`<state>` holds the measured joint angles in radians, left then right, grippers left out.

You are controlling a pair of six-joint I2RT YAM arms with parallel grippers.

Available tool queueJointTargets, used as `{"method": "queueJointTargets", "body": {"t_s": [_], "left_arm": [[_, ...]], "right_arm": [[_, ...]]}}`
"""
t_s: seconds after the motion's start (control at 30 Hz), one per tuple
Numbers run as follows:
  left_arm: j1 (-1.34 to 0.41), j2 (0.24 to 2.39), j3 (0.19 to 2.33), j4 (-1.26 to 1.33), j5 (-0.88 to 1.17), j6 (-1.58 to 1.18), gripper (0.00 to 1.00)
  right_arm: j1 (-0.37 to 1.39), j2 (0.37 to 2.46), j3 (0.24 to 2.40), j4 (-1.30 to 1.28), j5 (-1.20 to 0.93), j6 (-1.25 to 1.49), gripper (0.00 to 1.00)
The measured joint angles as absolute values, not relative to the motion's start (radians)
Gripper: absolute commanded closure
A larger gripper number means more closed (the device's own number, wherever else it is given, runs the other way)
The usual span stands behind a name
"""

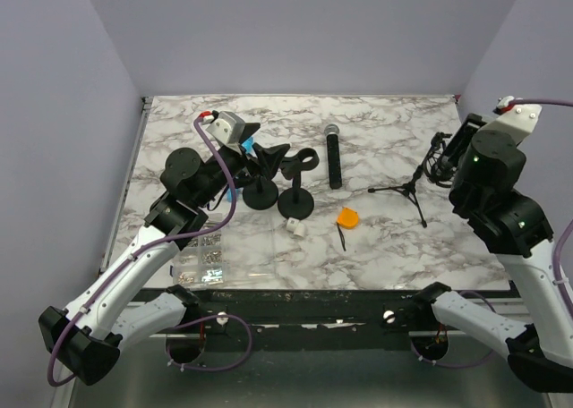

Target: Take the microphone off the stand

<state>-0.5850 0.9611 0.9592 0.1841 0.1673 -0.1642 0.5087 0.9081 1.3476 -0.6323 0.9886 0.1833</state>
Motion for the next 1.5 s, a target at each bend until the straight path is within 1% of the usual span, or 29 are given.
{"method": "queueJointTargets", "body": {"t_s": [0.1,0.2,0.37,0.5,0.57,0.8,0.97,1.2,1.37,1.5], "left_arm": [[-0.585,0.961,0.959,0.184,0.167,-0.164,0.14],[-0.585,0.961,0.959,0.184,0.167,-0.164,0.14],[-0.585,0.961,0.959,0.184,0.167,-0.164,0.14],[-0.585,0.962,0.959,0.184,0.167,-0.165,0.14],[-0.585,0.962,0.959,0.184,0.167,-0.164,0.14],[-0.585,0.962,0.959,0.184,0.167,-0.164,0.14],[-0.585,0.961,0.959,0.184,0.164,-0.160,0.14],[-0.585,0.957,0.959,0.184,0.163,-0.154,0.14],[-0.585,0.955,0.960,0.183,0.160,-0.149,0.14],[-0.585,0.955,0.969,0.180,0.160,-0.146,0.14]], "right_arm": [[0.509,0.912,1.423,-0.630,0.983,0.155,0.81],[0.509,0.919,1.501,-0.626,0.976,0.125,0.85],[0.509,0.935,1.612,-0.597,0.958,0.069,0.96],[0.509,0.938,1.685,-0.557,0.922,0.049,0.99],[0.509,0.938,1.712,-0.537,0.889,0.051,0.99],[0.508,1.007,1.777,-0.495,0.672,0.123,0.99],[0.508,1.169,1.800,-0.524,0.513,0.168,0.99],[0.509,1.495,1.817,-0.657,0.374,0.218,0.99],[0.509,1.686,1.861,-0.769,0.371,0.236,0.99],[0.509,1.785,1.900,-0.831,0.430,0.236,0.99]]}}
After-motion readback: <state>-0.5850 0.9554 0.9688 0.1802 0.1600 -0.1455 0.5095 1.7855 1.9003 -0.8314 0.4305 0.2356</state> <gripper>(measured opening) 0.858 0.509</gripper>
